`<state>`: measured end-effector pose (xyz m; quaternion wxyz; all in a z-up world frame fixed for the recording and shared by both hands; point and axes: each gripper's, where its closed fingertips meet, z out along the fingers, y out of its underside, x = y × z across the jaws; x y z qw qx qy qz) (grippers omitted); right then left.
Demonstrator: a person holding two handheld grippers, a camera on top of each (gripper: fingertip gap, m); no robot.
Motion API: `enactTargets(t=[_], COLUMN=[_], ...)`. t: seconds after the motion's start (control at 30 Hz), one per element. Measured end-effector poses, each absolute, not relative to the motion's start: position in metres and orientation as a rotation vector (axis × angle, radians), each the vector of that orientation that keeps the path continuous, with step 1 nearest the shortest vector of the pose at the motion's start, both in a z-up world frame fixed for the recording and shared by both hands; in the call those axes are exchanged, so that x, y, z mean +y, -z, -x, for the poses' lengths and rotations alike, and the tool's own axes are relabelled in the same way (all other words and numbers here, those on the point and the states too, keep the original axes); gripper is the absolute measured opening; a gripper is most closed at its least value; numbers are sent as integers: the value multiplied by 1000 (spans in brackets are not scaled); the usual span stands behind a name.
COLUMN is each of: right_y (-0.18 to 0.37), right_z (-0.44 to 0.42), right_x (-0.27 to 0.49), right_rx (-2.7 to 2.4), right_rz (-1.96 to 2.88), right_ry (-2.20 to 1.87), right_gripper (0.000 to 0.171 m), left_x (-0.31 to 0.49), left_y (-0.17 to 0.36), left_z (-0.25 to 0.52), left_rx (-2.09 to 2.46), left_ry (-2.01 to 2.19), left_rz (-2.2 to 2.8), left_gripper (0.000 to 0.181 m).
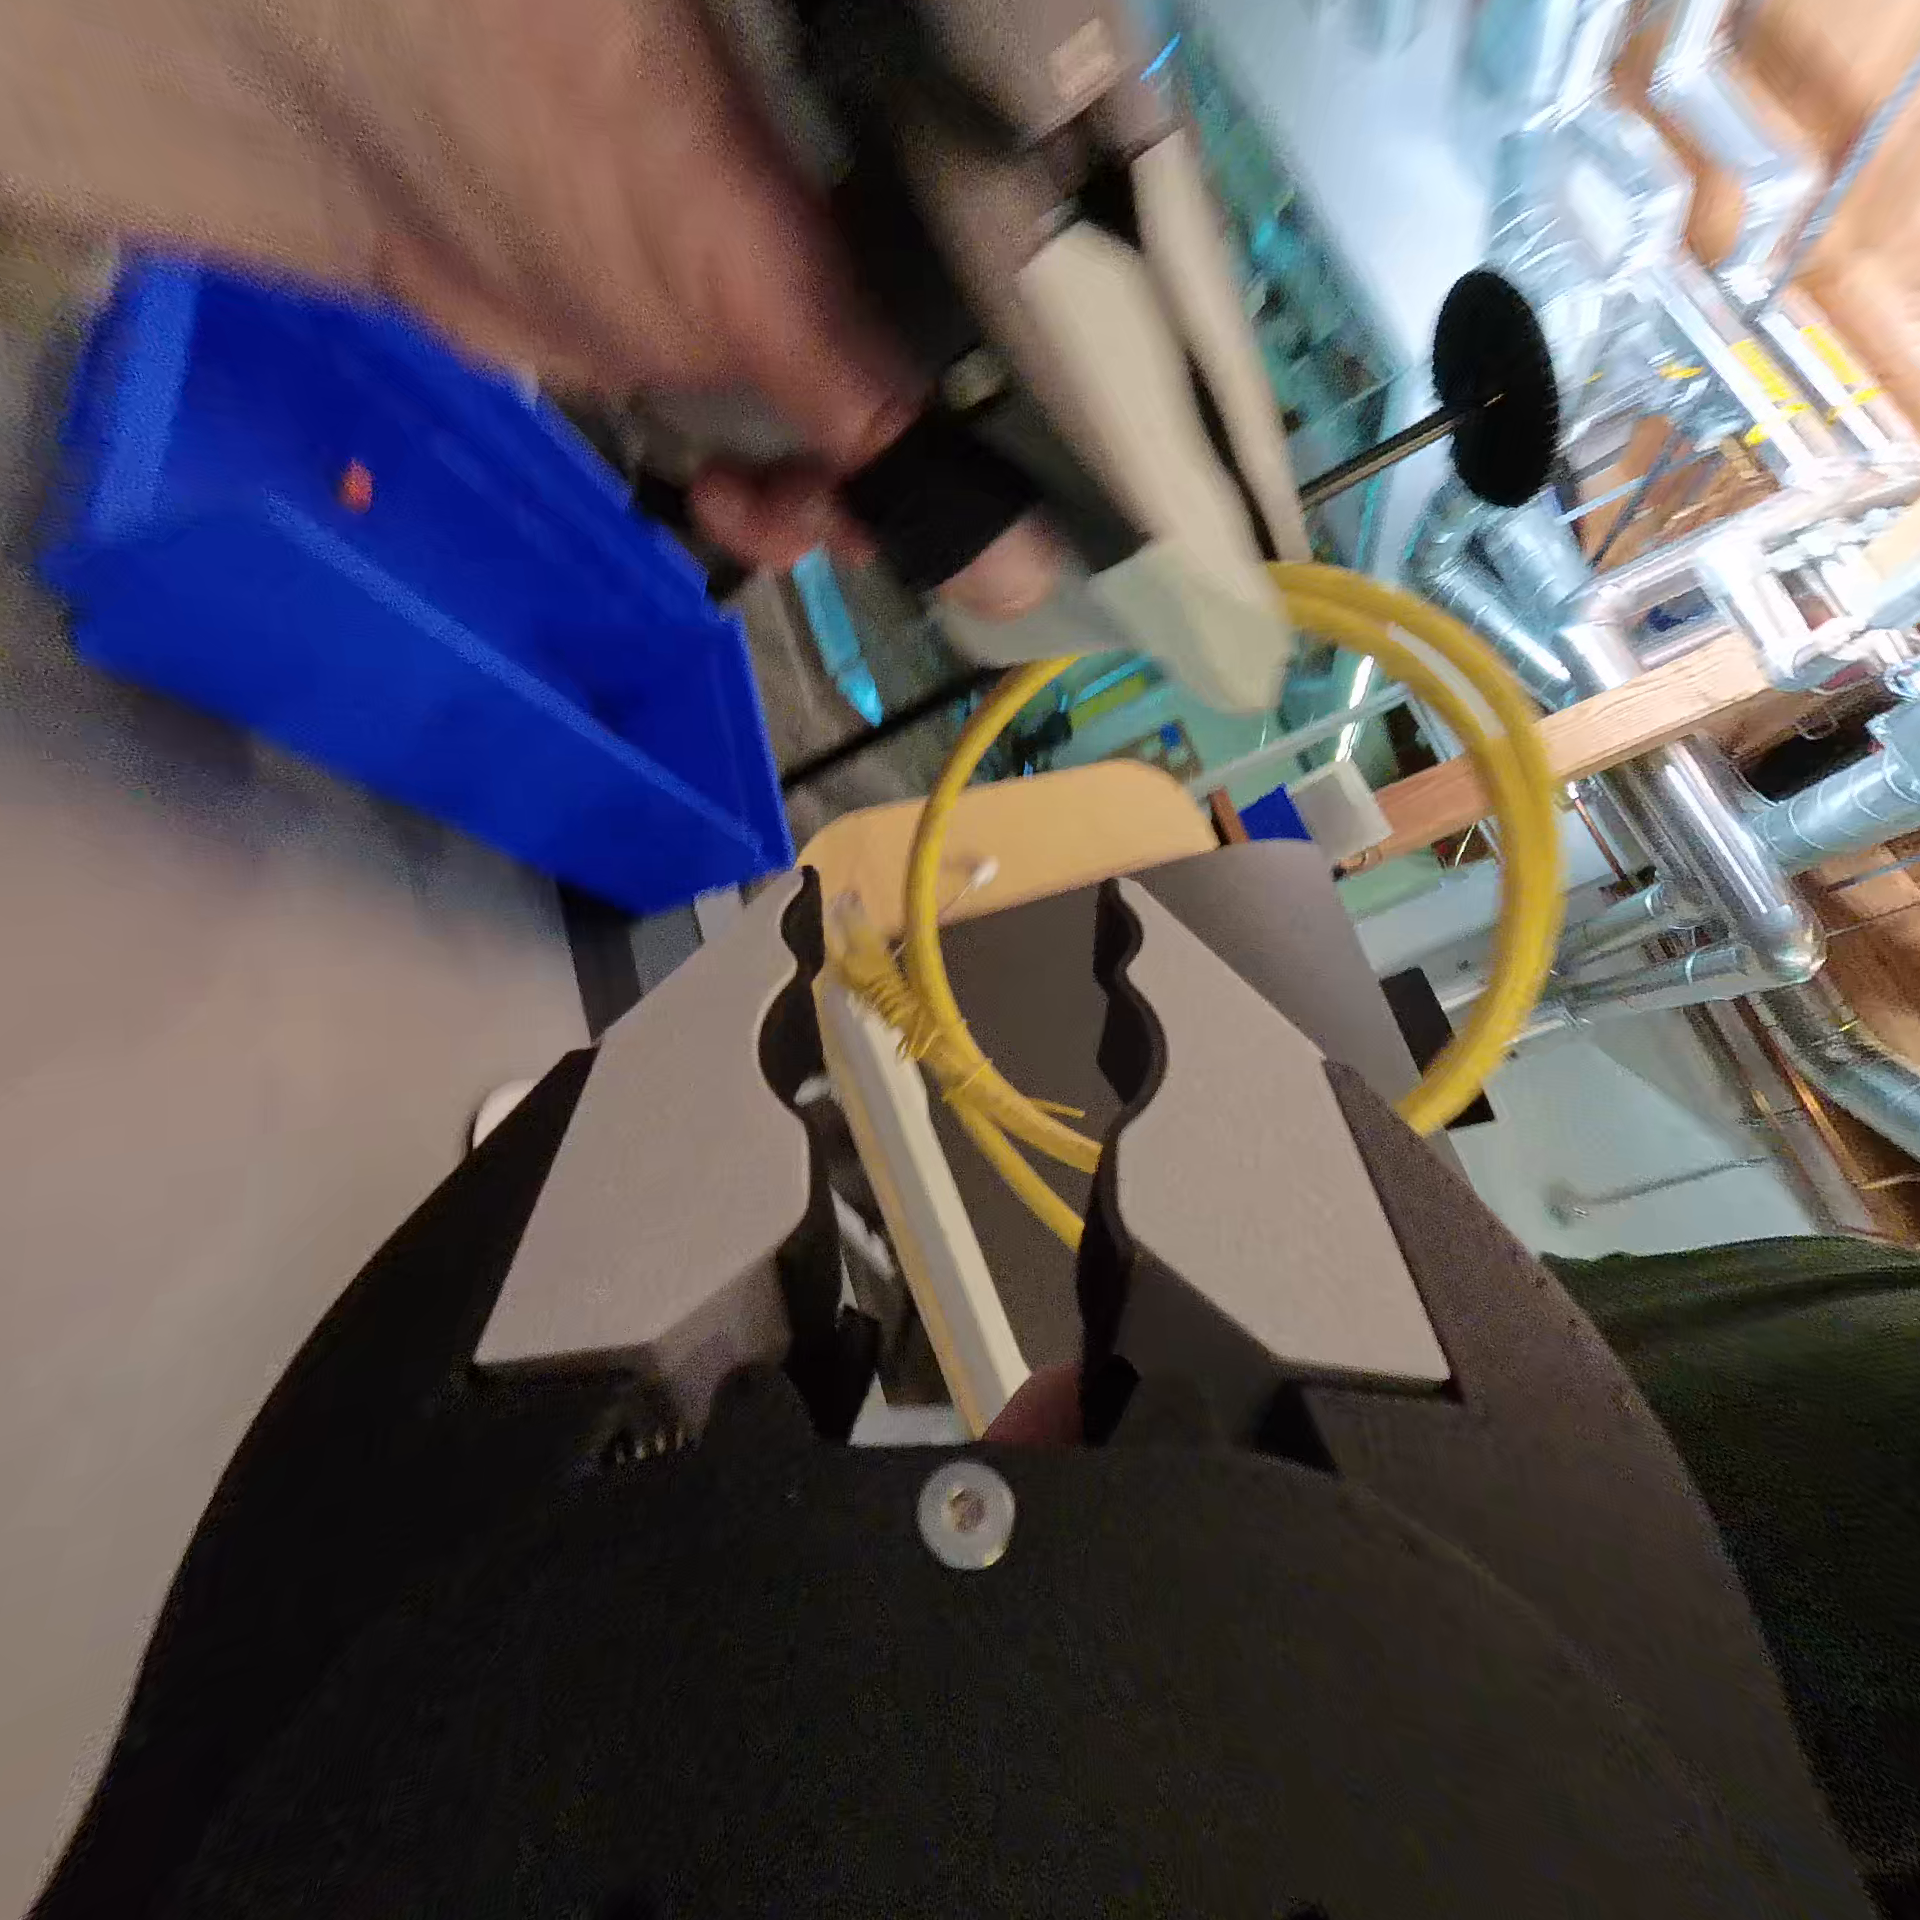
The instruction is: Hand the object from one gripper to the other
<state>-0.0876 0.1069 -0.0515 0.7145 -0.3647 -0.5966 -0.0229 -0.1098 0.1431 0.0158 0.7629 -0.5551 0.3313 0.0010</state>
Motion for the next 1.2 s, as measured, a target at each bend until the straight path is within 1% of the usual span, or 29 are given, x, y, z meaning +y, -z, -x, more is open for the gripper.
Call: enactTargets(t=[0.03,0.13,0.27,0.4,0.5,0.63,0.67,0.77,0.8,0.83,1.03,1.1,1.13,1.2], right_y=[36,-3,-26,-22,-4,7,9,16,17,18,15,15,15,14], right_z=[81,54,18,-1,1,11,14,21,23,23,23,23,23,21], right_x=[103,102,113,117,101,73,71,63,64,64,68,75,79,93], right_rx=[-1255,-1054,-904,-937,-1095,-1233,-1242,-1291,-1289,-1295,-1256,-1236,-1229,-1190], right_rz=[797,793,844,903,931,899,896,891,896,902,902,907,915,953], right_ry=[-28,-201,-433,-639,-771,-938,-945,-972,-962,-963,-1011,-957,-914,-798], right_gripper=[47,46,50,60,60,60,56,31,18,14,4,2,2,1], left_x=[143,138,130,115,109,105,104,104,103,103,104,110,112,119], left_y=[-17,-21,-19,-16,-1,5,7,9,9,9,10,12,11,7], left_z=[110,106,97,88,81,76,75,75,75,76,78,79,80,86], left_rx=[705,686,730,840,956,1011,1019,1030,1039,1041,1047,1029,1018,969], left_ry=[24,147,368,508,546,567,567,565,571,575,552,503,502,484], left_rz=[1202,1162,1139,1096,1125,1113,1113,1115,1111,1109,1092,1104,1113,1138], left_gripper=[11,11,11,11,10,11,11,10,10,10,11,12,15,31])
